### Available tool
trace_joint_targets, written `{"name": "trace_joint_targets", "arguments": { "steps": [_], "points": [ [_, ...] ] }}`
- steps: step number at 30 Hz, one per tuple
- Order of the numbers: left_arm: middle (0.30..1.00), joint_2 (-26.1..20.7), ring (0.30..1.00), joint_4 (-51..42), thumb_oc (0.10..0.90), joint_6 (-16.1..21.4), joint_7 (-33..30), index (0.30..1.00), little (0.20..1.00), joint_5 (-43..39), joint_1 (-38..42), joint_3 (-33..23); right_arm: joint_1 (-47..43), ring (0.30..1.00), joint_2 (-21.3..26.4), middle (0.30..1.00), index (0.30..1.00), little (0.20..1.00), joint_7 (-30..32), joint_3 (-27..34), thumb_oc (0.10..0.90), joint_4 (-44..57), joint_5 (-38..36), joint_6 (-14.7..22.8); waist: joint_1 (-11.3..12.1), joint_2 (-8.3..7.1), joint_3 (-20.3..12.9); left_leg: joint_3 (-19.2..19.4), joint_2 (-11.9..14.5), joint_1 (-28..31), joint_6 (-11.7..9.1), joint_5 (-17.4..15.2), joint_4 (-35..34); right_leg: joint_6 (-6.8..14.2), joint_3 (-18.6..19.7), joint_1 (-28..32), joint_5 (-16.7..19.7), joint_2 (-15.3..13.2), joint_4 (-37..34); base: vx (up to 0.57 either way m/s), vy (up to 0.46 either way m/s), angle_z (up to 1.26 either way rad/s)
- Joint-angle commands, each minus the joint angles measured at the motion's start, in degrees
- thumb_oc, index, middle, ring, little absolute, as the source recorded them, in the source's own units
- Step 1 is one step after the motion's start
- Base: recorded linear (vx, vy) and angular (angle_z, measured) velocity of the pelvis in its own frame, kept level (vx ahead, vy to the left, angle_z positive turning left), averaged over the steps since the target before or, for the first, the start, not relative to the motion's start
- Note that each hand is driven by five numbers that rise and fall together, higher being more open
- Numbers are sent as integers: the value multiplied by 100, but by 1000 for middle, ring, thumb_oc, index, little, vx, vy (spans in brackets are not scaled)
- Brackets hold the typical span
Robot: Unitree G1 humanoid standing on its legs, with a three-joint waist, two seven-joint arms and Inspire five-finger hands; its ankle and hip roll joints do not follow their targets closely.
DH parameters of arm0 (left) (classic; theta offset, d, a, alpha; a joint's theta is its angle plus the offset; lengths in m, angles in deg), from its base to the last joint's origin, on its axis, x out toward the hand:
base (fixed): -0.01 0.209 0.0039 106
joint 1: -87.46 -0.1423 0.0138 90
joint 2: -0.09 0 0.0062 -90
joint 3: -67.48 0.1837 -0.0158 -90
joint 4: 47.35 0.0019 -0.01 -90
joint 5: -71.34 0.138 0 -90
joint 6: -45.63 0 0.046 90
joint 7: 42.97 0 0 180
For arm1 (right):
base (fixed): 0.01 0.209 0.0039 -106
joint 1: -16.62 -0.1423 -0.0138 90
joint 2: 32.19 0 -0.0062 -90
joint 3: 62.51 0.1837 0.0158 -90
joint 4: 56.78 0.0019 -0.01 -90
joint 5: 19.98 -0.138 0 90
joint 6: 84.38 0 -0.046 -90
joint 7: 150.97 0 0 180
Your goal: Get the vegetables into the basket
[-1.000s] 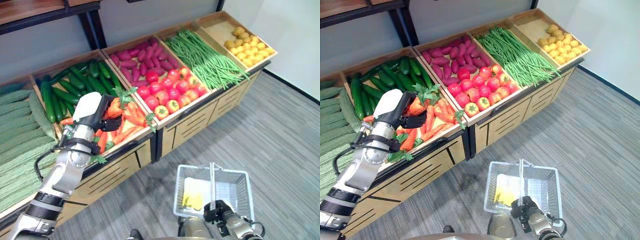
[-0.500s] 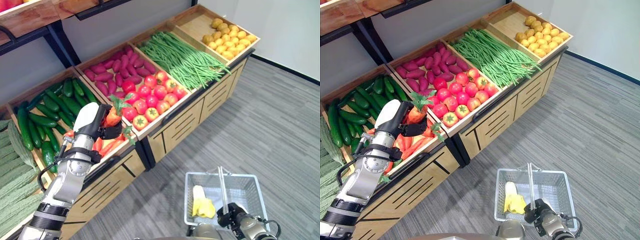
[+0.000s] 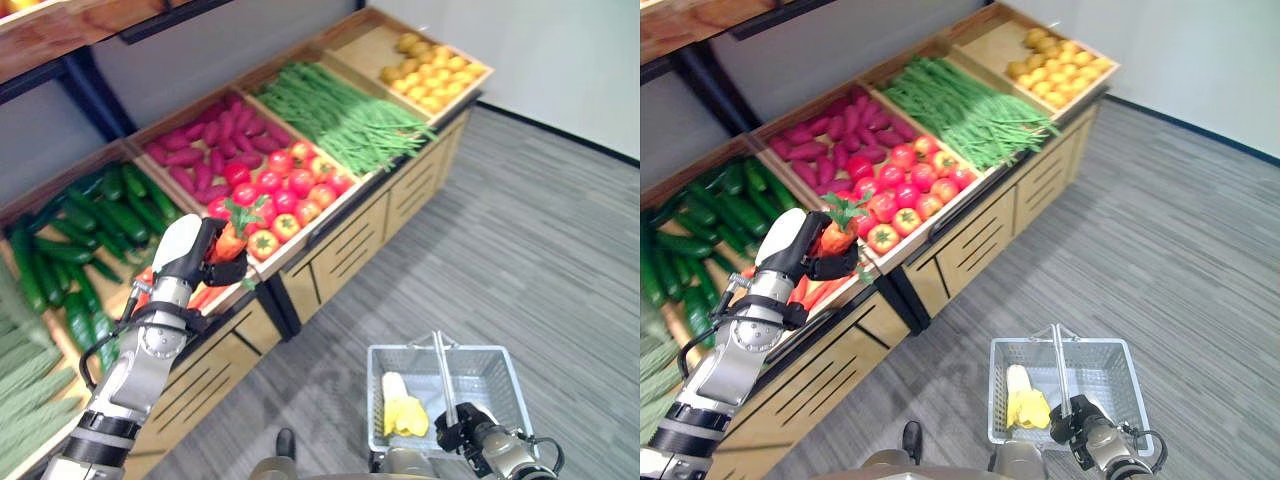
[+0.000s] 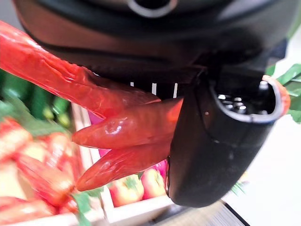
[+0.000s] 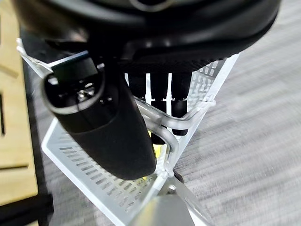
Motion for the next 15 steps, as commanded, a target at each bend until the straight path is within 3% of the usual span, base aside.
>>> {"name": "trace_joint_targets", "arguments": {
  "steps": [1, 6, 11, 13, 15],
  "points": [
    [300, -296, 300, -589, 400, 258, -407, 300, 300, -24, 390, -682, 32, 300, 23, 300, 300, 300, -40, -230, 400, 35, 100, -17, 30, -37, -147, 175, -64, 18, -33, -563, 584, 687, 337, 312, -401, -462, 212, 21, 195, -31],
    [300, -493, 300, -593, 400, 230, -426, 300, 300, 42, 466, -745, -9, 300, -100, 300, 300, 300, -60, -293, 400, 206, 98, -3, -63, -120, -58, 634, -263, 149, 136, -769, 628, 914, 814, -84, -121, -592, 317, -54, 170, -45],
    [300, -618, 300, -677, 400, 180, -438, 300, 300, 113, 476, -881, -115, 300, -165, 300, 300, 300, -57, -311, 400, 435, 137, -17, -166, -273, 151, 1223, -433, 23, 286, -1002, 897, 1227, 1197, -648, 395, -697, 231, -137, 132, -60],
    [300, -678, 300, -670, 400, 171, -443, 300, 300, 141, 471, -927, -171, 300, -180, 300, 300, 300, -48, -327, 400, 519, 169, -32, -118, -297, 187, 1462, -388, -6, 290, -1003, 899, 1243, 1130, -832, 603, -695, 224, -114, 37, -85],
    [300, -733, 300, -671, 400, 162, -472, 300, 300, 155, 461, -961, -200, 300, -211, 300, 300, 300, -29, -345, 400, 639, 176, -37, 9, -253, 218, 1685, -256, 14, 279, -933, 823, 1226, 507, -926, 512, -791, 351, -151, -17, -89]
  ]
}}
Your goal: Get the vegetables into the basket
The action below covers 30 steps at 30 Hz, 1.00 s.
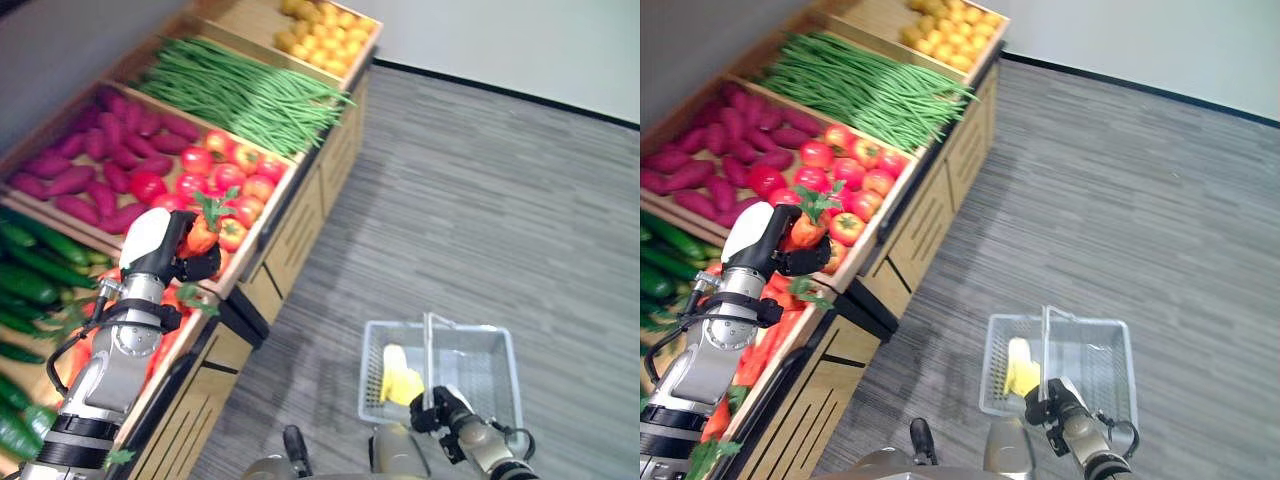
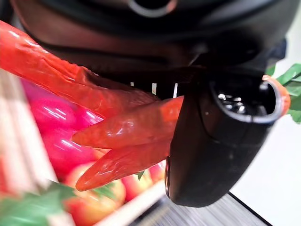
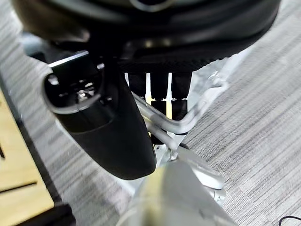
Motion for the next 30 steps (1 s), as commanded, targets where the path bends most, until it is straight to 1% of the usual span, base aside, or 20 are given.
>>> {"name": "trace_joint_targets", "arguments": {
  "steps": [1, 2, 3, 4, 6, 9, 11, 14, 16, 17, 18, 21, 23, 24, 25, 26, 27, 29, 30],
  "points": [
    [300, -279, 300, -642, 400, 249, -383, 300, 300, 180, 355, -532, 92, 300, 87, 300, 300, 300, -90, -356, 400, 141, 105, -20, 332, 322, -148, -22, 632, -244, -257, -471, 729, 370, -1465, -40, -536, -555, 597, -250, -52, -115],
    [300, -281, 300, -641, 400, 229, -373, 300, 300, 192, 375, -514, 102, 300, 86, 300, 300, 300, -83, -342, 400, 150, 73, -19, 317, 366, -161, -40, 680, -266, -269, -354, 649, 299, -1377, 146, -716, -540, 834, -248, -41, -94],
    [300, -270, 300, -632, 400, 222, -373, 300, 300, 183, 380, -510, 112, 300, 85, 300, 300, 300, -88, -341, 400, 161, 68, -22, 342, 389, -175, -44, 707, -279, -263, -295, 610, 276, -1303, 238, -825, -528, 976, -140, -19, -42],
    [300, -268, 300, -631, 400, 222, -374, 300, 300, 182, 381, -507, 116, 300, 88, 300, 300, 300, -88, -339, 400, 163, 67, -23, 348, 389, -171, -40, 706, -268, -266, -294, 604, 274, -1295, 232, -842, -528, 999, -114, -18, 23],
    [300, -239, 300, -623, 400, 206, -391, 300, 300, 114, 383, -504, 88, 300, 66, 300, 300, 300, -68, -346, 400, 169, 10, -31, 438, 422, -244, 21, 806, -334, -294, -144, 533, 252, -1325, 498, -1083, -552, 1142, -134, -64, 14],
    [300, -213, 300, -551, 400, 194, -380, 300, 300, 81, 305, -567, -7, 300, 72, 300, 300, 300, -66, -375, 400, 130, -15, -31, 650, 325, -384, 195, 897, -407, -355, 0, 529, 278, -1625, 968, -1172, -578, 869, -100, -123, -23],
    [300, -184, 300, -524, 400, 200, -369, 300, 300, 91, 198, -637, -26, 300, 102, 300, 300, 300, -92, -374, 400, 118, -1, -29, 683, 299, -448, 257, 989, -392, -425, 87, 543, 256, -1641, 1019, -1216, -467, 707, -19, -185, -35],
    [300, -66, 300, -479, 400, 209, -346, 300, 300, 57, 136, -566, 32, 300, 146, 300, 300, 300, -84, -373, 400, 115, -28, -28, 625, 340, -471, 119, 1171, -367, -539, 201, 614, 100, -1617, 1049, -1492, -255, 746, 27, -195, -12],
    [300, 18, 300, -433, 400, 217, -343, 300, 300, 42, 125, -505, 64, 300, 184, 300, 300, 300, -66, -378, 400, 89, -63, -28, 576, 378, -456, 6, 1280, -316, -618, 301, 592, 6, -1668, 1093, -1600, -135, 793, 1, -170, 2],
    [300, 18, 300, -433, 400, 217, -343, 300, 300, 42, 125, -505, 64, 300, 184, 300, 300, 300, -66, -378, 400, 89, -63, -28, 576, 378, -456, 6, 1280, -316, -618, 301, 592, 6, -1668, 1093, -1600, -135, 793, -5, -200, 5],
    [300, 91, 300, -395, 400, 219, -308, 300, 300, -16, 91, -449, 99, 300, 229, 300, 300, 300, -40, -365, 400, 105, -90, -26, 541, 418, -444, -73, 1390, -284, -690, 415, 564, -67, -1712, 1130, -1704, -7, 844, -9, -202, 3],
    [300, 203, 300, -302, 400, 224, -225, 300, 300, -94, 43, -369, 150, 300, 317, 300, 300, 300, -21, -335, 400, 135, -123, -24, 499, 478, -402, -229, 1592, -362, -792, 564, 704, -238, -1784, 1173, -1836, 199, 909, -12, -231, 17],
    [300, 316, 300, -195, 400, 234, -126, 300, 300, -173, -9, -269, 161, 300, 402, 300, 300, 300, -39, -323, 400, 158, -106, -37, 522, 466, -334, -481, 1621, -478, -829, 562, 1017, -326, -1812, 1244, -1885, 270, 890, -13, -193, 13],
    [300, 392, 300, -145, 400, 245, -78, 300, 300, -261, -26, -196, 155, 300, 442, 300, 300, 300, -42, -303, 400, 163, -115, -43, 556, 461, -289, -744, 1577, -575, -861, 623, 1212, -349, -1799, 1281, -1864, 288, 859, 0, -114, 10],
    [300, 433, 300, -109, 400, 241, -63, 300, 300, -292, -39, -166, 156, 300, 471, 300, 300, 300, -47, -292, 400, 185, -114, -50, 572, 452, -272, -987, 1485, -660, -854, 602, 1269, -358, -1785, 1302, -1856, 288, 823, 21, -57, -1],
    [300, 497, 300, -77, 400, 260, -54, 300, 300, -350, -93, -139, 109, 300, 509, 300, 300, 300, -43, -292, 400, 198, -104, -51, 648, 435, -260, -1446, 1246, -756, -804, 518, 1160, -347, -1713, 1322, -1849, 290, 759, 51, -19, -12],
    [300, 547, 300, -39, 400, 270, -29, 300, 300, -389, -145, -114, 80, 300, 523, 300, 300, 300, -54, -288, 400, 199, -111, -46, 700, 434, -276, -1774, 1079, -831, -771, 456, 920, -321, -1640, 1320, -1847, 299, 720, 68, -10, -16],
    [300, 519, 300, -19, 400, 242, -10, 300, 300, -302, -196, -83, 79, 300, 542, 300, 300, 300, -81, -302, 400, 202, -91, -44, 733, 441, -295, -2034, 1079, -952, -784, 604, 670, -292, -1516, 1317, -1820, 320, 665, 73, 19, -35],
    [300, 509, 300, -30, 400, 257, 3, 300, 300, -295, -216, -61, 70, 300, 559, 300, 300, 300, -81, -305, 400, 202, -84, -46, 760, 435, -278, -2183, 1039, -1028, -785, 646, 666, -293, -1458, 1318, -1807, 318, 660, 78, 37, -31]
  ]
}}
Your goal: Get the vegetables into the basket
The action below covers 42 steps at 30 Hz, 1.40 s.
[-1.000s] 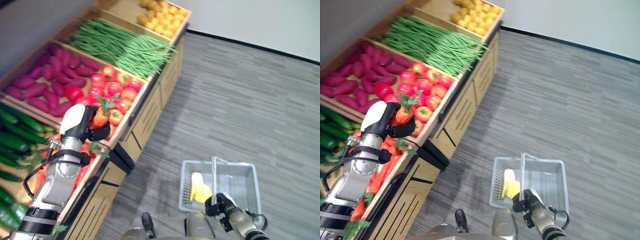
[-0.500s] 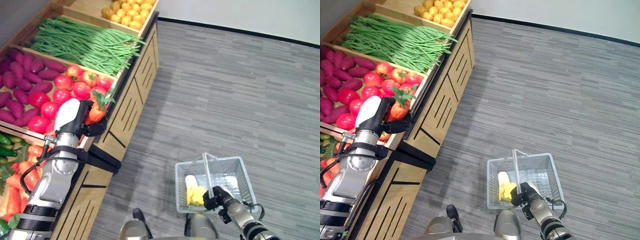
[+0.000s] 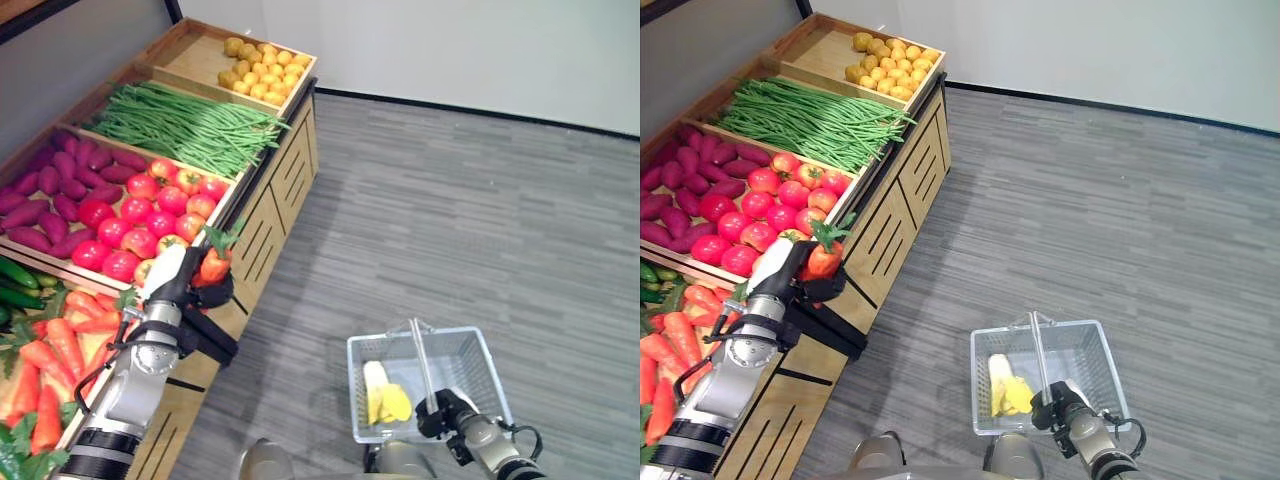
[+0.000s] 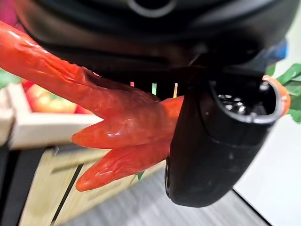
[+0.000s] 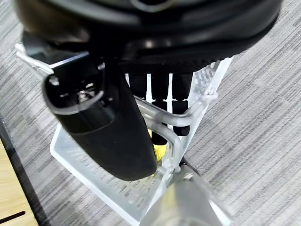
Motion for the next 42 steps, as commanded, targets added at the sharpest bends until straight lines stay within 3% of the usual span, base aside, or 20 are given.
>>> {"name": "trace_joint_targets", "arguments": {
  "steps": [1, 7, 14, 17, 20, 25, 33, 38, 42],
  "points": [
    [300, -426, 300, -585, 400, 331, -165, 300, 300, 57, 231, -403, -133, 300, 66, 300, 300, 300, -18, -154, 400, 265, -15, 131, -4, -53, -63, 90, 35, -489, 135, 335, -6, 820, -281, 632, -734, 37, 269, 75, 41, -19],
    [300, -505, 300, -687, 400, 352, -30, 300, 300, 38, 163, -265, -13, 300, 24, 300, 300, 300, -33, -124, 400, 326, 18, 116, -71, -21, -156, 282, -14, -244, 216, 265, -260, 881, -123, 666, -697, -18, 153, 59, 109, -58],
    [300, -744, 300, -805, 400, 390, 51, 300, 300, -52, 93, -313, -111, 300, -100, 300, 300, 300, -36, -109, 400, 389, 55, 86, -43, -135, -102, 694, -257, -120, 448, 3, -323, 1117, 303, 433, -445, -283, 120, 5, 178, -36],
    [300, -834, 300, -838, 400, 394, 63, 300, 300, -54, 108, -369, -280, 300, -109, 300, 300, 300, -14, -109, 400, 470, 83, 82, -51, -199, 10, 897, -371, -238, 530, -88, -282, 1310, 463, 104, -79, -403, 39, -109, 129, -20],
    [300, -958, 300, -823, 400, 427, 62, 300, 300, -48, 83, -421, -394, 300, -166, 300, 300, 300, 6, -153, 400, 466, 88, 109, 16, -199, 18, 1125, -308, -302, 558, -62, -293, 1432, 597, -153, 169, -398, 16, -48, 61, -62],
    [300, -986, 300, -793, 400, 382, 99, 300, 300, -21, 139, -362, -409, 300, -232, 300, 300, 300, 32, -220, 400, 431, 70, 124, 290, -242, -102, 1225, -258, -480, 563, 23, -277, 1326, 251, 352, -210, -414, 119, -76, -6, -19],
    [300, -1037, 300, -725, 400, 339, 370, 300, 300, 133, 7, -183, -277, 300, -130, 300, 300, 300, -37, -96, 400, 677, -21, 4, 192, -218, -243, 1057, -228, -99, 501, 54, -321, 1192, -20, 550, -517, -351, 252, 42, -19, 5],
    [300, -1453, 300, -778, 400, 414, 861, 300, 300, 568, 527, 485, -647, 300, 78, 300, 300, 300, -32, -204, 400, 1251, -25, -4, 170, -51, -395, 845, -186, 119, 422, 130, -481, 1103, -228, 753, -686, -267, 265, 38, -61, 27],
    [300, -1493, 300, -826, 400, 521, 1044, 300, 300, 791, 1126, 1072, -999, 300, 78, 300, 300, 300, 49, -364, 400, 1377, 13, 23, 203, 46, -507, 769, -172, 216, 402, 132, -521, 1078, -305, 894, -744, -225, 226, 35, -46, 8]
  ]
}}
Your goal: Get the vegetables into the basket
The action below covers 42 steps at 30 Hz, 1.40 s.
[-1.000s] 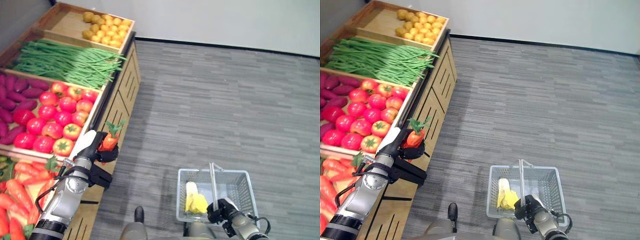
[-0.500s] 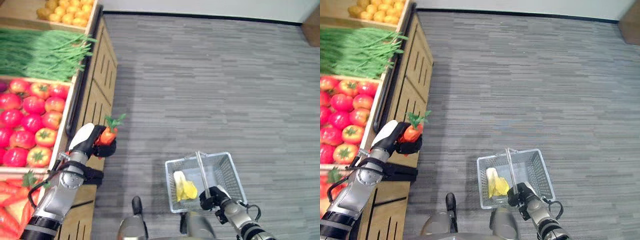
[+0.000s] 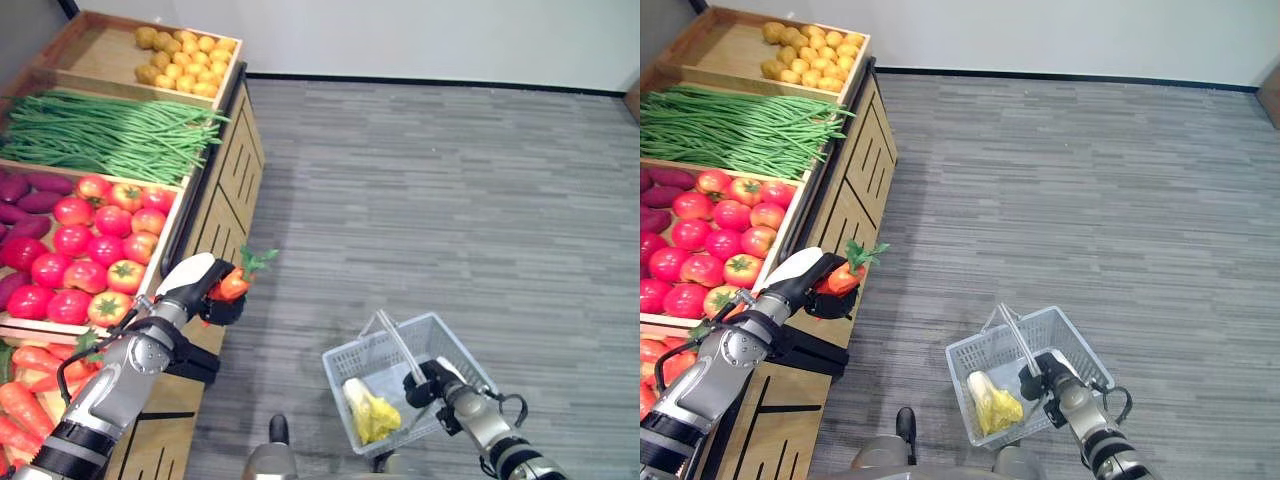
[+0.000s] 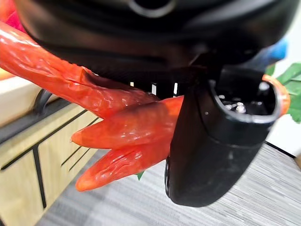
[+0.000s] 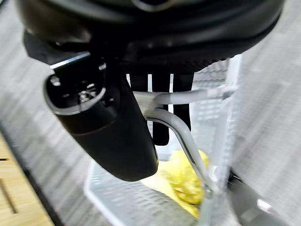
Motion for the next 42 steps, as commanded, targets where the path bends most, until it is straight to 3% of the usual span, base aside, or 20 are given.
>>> {"name": "trace_joint_targets", "arguments": {
  "steps": [1, 5, 14, 15, 21, 27, 31, 37, 42],
  "points": [
    [300, -127, 300, -341, 400, 516, -25, 300, 300, 454, 885, 270, -575, 300, 129, 300, 300, 300, 171, -135, 400, 475, -35, 377, -52, -77, -480, -259, -127, -335, 14, -307, 367, 276, -89, -42, -661, -145, 616, 34, -30, 13],
    [300, 57, 300, -311, 400, 585, 52, 300, 300, 632, 1314, 767, -799, 300, 97, 300, 300, 300, 199, -294, 400, 669, 40, 424, -63, -27, -520, -278, -118, -292, 1, -283, 311, 263, -115, 12, -672, -128, 569, 11, -10, 9],
    [300, 964, 300, 532, 400, 639, 60, 300, 300, 733, 2100, 1865, -1289, 300, -57, 300, 300, 300, 457, -594, 400, 1320, -6, 562, -199, 62, -589, -221, -84, -224, -24, -223, 186, 265, -91, 35, -607, -101, 441, -10, -1, -2],
    [300, 1411, 300, 1123, 400, 620, -8, 300, 300, 795, 2326, 2214, -1424, 300, -143, 300, 300, 300, 535, -690, 400, 1461, -80, 586, -253, 105, -564, -166, -79, -226, -22, -160, 187, 242, -67, 28, -540, -96, 399, -14, 12, -6],
    [300, 2241, 300, 2637, 400, 459, -29, 300, 300, 1103, 2511, 2724, -1620, 300, -283, 300, 300, 300, 692, -866, 400, 1970, -165, 664, -412, 155, -564, -42, -63, -195, -46, -127, 126, 249, 15, 3, -449, -110, 303, -15, 8, -9],
    [300, 2864, 300, 4083, 400, 265, -125, 300, 300, 1262, 2551, 2866, -1623, 300, -298, 300, 300, 300, 699, -962, 400, 2642, -270, 724, -517, 150, -533, 37, -24, -204, -67, -81, 99, 248, 96, -56, -395, -100, 272, -21, -4, -10],
    [300, 3165, 300, 5049, 400, 139, -165, 300, 300, 1600, 2575, 2918, -1386, 300, -343, 300, 300, 300, 580, -991, 400, 3377, -812, 805, -617, 110, -493, 93, 3, -198, -88, -53, 82, 234, 126, -72, -384, -88, 269, -28, -22, -11],
    [300, 3472, 300, 5643, 400, 160, -200, 300, 300, 1873, 2858, 2977, -992, 300, -260, 300, 300, 300, 152, -1185, 400, 4031, -1573, 848, -720, 43, -458, 157, 31, -181, -128, -65, 49, 248, 163, -84, -357, -78, 195, -23, -12, -6],
    [300, 3366, 300, 5338, 400, 316, -52, 300, 300, 2243, 3191, 3147, -703, 300, 156, 300, 300, 300, -428, -1346, 400, 4598, -1847, 802, -744, -38, -454, 186, 65, -298, -156, 57, 2, 275, 169, -180, -182, -83, 80, -48, -16, -14]
  ]
}}
